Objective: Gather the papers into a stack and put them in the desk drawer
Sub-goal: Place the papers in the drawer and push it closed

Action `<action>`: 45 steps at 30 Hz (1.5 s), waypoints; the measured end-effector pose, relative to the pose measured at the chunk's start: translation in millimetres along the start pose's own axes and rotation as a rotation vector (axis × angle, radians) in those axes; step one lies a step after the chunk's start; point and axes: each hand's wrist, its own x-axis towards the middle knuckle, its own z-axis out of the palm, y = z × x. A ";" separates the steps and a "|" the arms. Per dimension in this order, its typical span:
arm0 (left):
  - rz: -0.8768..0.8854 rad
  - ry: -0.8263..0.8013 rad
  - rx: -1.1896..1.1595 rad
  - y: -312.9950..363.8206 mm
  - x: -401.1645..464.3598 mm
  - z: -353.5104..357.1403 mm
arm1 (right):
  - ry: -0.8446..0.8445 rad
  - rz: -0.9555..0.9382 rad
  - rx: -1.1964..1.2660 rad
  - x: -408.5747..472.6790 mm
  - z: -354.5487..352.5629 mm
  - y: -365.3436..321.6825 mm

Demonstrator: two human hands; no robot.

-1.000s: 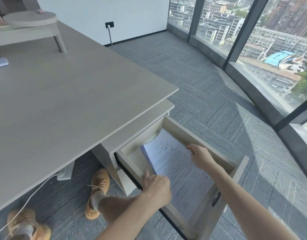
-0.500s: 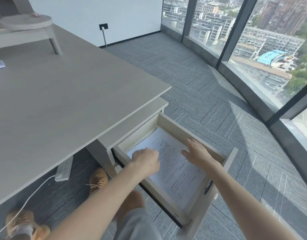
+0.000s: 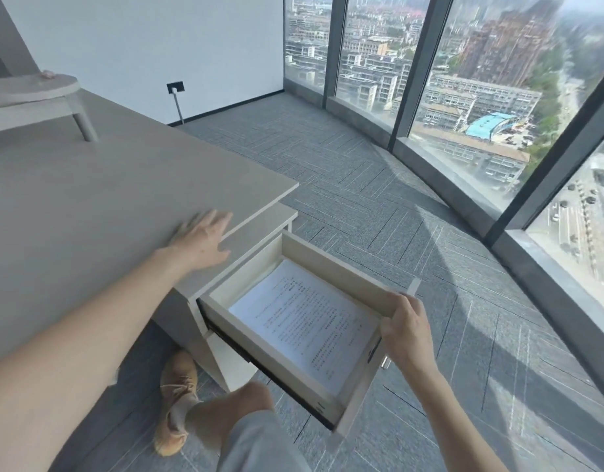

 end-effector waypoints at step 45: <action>0.030 0.065 0.043 -20.8 17.2 16.9 | -0.467 0.125 0.474 1.8 83.3 -32.9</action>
